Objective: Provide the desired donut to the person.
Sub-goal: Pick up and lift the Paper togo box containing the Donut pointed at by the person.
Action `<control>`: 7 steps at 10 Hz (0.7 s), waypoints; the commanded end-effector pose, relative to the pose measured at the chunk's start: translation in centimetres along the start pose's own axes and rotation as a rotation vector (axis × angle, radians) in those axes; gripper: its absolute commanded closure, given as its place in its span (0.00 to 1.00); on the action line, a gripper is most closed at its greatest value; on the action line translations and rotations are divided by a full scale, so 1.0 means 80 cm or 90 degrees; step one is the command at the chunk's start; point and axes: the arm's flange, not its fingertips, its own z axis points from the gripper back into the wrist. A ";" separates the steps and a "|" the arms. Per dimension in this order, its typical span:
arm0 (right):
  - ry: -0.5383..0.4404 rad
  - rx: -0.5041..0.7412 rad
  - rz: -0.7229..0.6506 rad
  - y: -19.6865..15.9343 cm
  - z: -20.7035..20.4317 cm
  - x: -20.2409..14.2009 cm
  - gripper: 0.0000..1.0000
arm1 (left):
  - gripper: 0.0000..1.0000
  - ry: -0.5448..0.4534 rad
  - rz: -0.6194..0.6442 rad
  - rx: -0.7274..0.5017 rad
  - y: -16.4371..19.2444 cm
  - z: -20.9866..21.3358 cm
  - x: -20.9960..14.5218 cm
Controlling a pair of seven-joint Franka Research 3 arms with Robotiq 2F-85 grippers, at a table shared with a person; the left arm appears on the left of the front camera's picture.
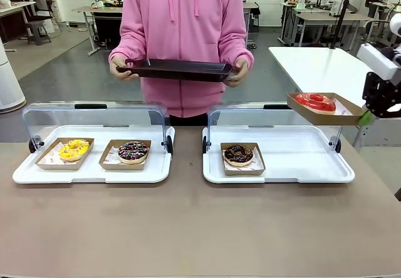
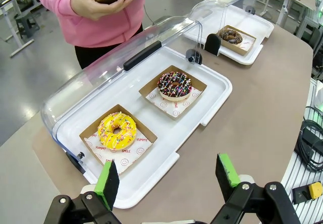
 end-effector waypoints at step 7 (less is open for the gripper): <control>-0.002 0.008 0.019 0.009 0.005 -0.006 1.00 | 0.00 -0.011 0.006 -0.002 0.001 0.001 0.001</control>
